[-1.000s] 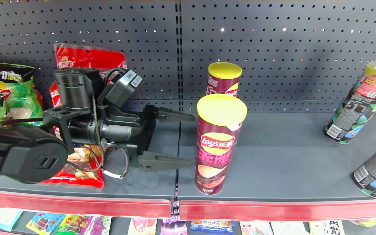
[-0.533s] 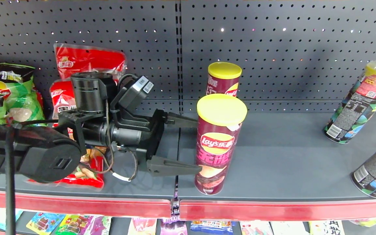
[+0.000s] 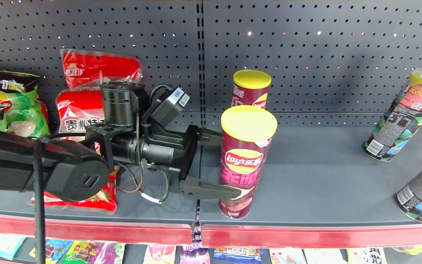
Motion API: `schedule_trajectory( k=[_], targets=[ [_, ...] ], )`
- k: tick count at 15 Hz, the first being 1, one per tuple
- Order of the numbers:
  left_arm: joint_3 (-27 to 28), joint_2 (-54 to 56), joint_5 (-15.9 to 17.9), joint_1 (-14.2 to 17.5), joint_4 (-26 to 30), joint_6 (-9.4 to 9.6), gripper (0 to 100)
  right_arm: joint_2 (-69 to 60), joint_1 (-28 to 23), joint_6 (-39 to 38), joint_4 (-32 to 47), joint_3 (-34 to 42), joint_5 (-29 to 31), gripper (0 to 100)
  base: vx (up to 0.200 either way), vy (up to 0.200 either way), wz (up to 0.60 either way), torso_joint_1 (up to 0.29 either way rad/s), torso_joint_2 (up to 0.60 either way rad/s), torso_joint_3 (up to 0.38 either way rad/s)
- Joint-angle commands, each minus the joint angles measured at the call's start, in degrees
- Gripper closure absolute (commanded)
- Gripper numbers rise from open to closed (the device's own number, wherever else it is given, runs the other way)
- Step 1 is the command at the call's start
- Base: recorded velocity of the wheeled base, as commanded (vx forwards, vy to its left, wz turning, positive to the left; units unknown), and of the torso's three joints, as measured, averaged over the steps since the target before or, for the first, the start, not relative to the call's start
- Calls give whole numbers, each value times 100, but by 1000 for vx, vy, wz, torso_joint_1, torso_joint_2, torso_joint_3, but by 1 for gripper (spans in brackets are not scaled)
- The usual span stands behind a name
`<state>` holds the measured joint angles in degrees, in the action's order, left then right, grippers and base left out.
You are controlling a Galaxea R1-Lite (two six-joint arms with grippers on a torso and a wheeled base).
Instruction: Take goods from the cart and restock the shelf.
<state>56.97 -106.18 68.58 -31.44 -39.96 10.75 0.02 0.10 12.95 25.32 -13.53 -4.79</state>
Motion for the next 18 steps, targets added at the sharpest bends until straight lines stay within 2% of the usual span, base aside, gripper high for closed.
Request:
schedule_trajectory(
  k=[1, 4, 10, 13, 14, 18],
  targets=[
    [78, -26, 15, -29, 6, -3, 0, 6, -1, -3, -1, 0, -4, 0, 0, 0, 0, 0, 0, 0],
    [333, -149, 15, -117, 23, -126, 0, 6, -1, -3, -1, 0, -4, 0, 0, 0, 0, 0, 0, 0],
    [544, -368, 15, -328, 23, -144, 0, 6, -1, 6, -1, 0, -4, 0, 0, 0, 0, 0, 0, 0],
    [631, -421, 6, -328, 15, -179, 0, 15, -1, 6, -1, 0, -4, 0, 0, 0, 0, 0, 0, 0],
    [649, -439, 6, -328, -12, -179, 100, 6, -1, 6, -1, 0, -4, 0, 0, 0, 0, 0, 0, 0],
    [719, -439, -38, -424, 15, -258, 100, 6, -1, 33, -1, 0, -4, 0, 0, 0, 0, 0, 0, 0]
  ],
)
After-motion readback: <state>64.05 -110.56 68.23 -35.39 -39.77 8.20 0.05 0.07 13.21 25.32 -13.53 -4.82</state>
